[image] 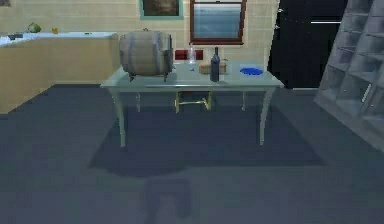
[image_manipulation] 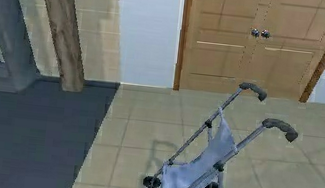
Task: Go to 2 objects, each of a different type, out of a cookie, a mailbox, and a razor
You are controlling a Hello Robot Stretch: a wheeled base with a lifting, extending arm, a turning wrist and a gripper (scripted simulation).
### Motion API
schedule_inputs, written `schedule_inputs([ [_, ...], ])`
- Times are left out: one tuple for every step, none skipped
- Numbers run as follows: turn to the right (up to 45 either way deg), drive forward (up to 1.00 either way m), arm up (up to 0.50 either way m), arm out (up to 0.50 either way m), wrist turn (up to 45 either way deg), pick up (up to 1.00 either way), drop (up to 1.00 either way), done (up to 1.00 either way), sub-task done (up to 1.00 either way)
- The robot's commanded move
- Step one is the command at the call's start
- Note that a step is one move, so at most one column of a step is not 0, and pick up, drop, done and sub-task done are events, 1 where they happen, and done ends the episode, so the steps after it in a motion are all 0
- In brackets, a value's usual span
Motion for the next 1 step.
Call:
schedule_inputs([
  [30.0,0.0,0.0,0.0,0.0,0.0,0.0,0.0,0.0],
])
